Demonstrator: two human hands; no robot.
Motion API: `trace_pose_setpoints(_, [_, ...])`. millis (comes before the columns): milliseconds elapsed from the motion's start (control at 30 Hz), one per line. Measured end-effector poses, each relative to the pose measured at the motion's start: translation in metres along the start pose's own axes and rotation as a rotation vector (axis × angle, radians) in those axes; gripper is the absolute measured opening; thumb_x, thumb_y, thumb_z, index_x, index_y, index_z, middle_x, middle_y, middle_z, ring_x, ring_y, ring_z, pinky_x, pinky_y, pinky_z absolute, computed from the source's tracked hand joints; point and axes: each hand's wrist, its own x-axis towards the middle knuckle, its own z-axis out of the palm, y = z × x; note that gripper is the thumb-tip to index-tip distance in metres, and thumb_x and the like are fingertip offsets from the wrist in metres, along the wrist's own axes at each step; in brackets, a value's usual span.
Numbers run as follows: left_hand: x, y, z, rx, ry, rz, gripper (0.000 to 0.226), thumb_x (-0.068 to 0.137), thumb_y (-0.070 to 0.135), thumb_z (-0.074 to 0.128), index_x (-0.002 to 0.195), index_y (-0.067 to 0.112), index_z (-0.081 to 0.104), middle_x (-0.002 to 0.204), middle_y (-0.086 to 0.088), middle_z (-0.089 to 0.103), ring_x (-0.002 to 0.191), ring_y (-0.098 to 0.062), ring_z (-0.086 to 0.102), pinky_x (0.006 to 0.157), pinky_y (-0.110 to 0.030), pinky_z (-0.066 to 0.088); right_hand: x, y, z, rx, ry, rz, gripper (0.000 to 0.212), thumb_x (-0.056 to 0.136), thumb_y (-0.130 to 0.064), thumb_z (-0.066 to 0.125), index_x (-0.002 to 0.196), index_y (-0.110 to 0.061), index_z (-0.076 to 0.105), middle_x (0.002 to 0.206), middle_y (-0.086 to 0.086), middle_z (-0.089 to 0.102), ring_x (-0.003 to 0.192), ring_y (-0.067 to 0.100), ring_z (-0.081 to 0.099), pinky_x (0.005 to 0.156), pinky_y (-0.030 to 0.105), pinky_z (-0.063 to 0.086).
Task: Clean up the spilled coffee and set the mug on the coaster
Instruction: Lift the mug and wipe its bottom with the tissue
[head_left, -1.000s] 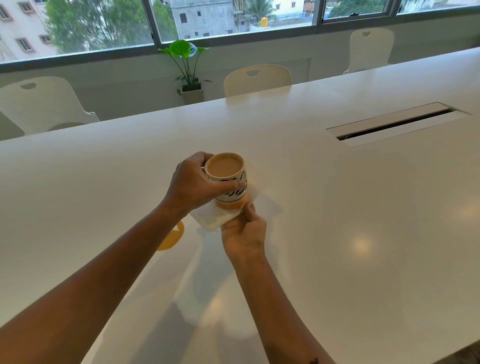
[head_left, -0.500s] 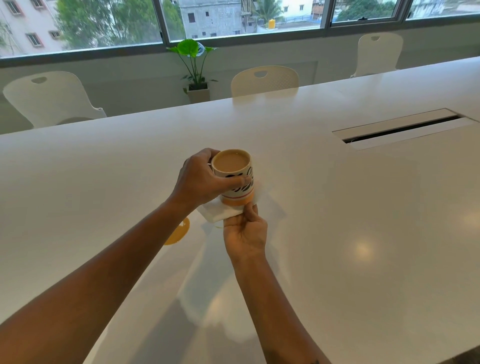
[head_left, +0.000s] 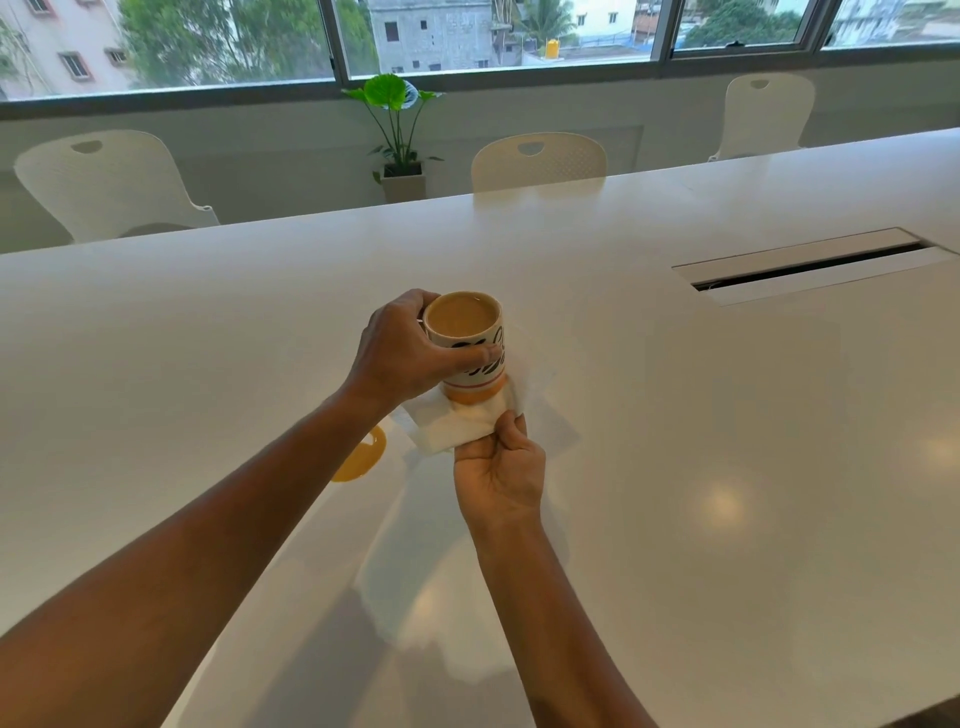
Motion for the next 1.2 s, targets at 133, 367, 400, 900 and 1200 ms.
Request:
trace_pose_setpoints(133, [0.000,-0.002,-0.002,-0.007,0.007,0.011,0.097,0.056,0.078,0.076,0.130,0.016,0.062,0.117,0.007,0.069,0.100,-0.014,0.067,0.078,-0.021,0.056,-0.003,-0.003,0.001,-0.037,0.000,-0.015,0.040,0.114,-0.017,0.042,0.148,-0.004,0.058,0.141,0.021,0.068,0.138,0.036,0.060,0.125,0.050,0.038])
trace_pose_setpoints(367, [-0.002,-0.002,-0.004,-0.015,0.002,0.014,0.100,0.055,0.080,0.075,0.131,0.017,0.061,0.118,0.007,0.068,0.102,-0.014,0.067,0.077,-0.020,0.056,-0.012,-0.008,0.006,-0.161,-0.054,-0.048,0.037,0.114,-0.014,0.039,0.141,-0.005,0.063,0.134,0.017,0.073,0.122,0.031,0.073,0.101,0.042,0.060])
trace_pose_setpoints(400, [-0.003,-0.001,-0.004,-0.015,0.004,0.013,0.099,0.055,0.080,0.075,0.130,0.017,0.061,0.116,0.009,0.067,0.101,-0.013,0.066,0.076,-0.018,0.054,-0.013,-0.009,0.006,-0.164,-0.056,-0.050,0.037,0.114,-0.014,0.039,0.140,-0.005,0.063,0.133,0.017,0.074,0.119,0.030,0.074,0.098,0.042,0.062])
trace_pose_setpoints(900, [-0.007,0.000,-0.013,0.001,0.043,0.025,0.097,0.055,0.079,0.076,0.129,0.018,0.060,0.114,0.012,0.064,0.100,-0.013,0.066,0.072,-0.017,0.053,-0.019,-0.037,-0.013,-0.446,0.051,-0.134,0.035,0.115,-0.013,0.039,0.138,-0.008,0.065,0.132,0.014,0.075,0.129,0.030,0.068,0.119,0.048,0.048])
trace_pose_setpoints(1200, [-0.011,0.002,-0.018,-0.014,0.046,0.038,0.092,0.059,0.074,0.080,0.129,0.018,0.061,0.118,0.008,0.068,0.101,-0.015,0.067,0.076,-0.024,0.059,-0.018,-0.055,-0.018,-0.913,0.119,-0.328,0.040,0.112,-0.008,0.043,0.124,-0.032,0.072,0.112,-0.003,0.081,0.099,0.021,0.080,0.077,0.038,0.067])
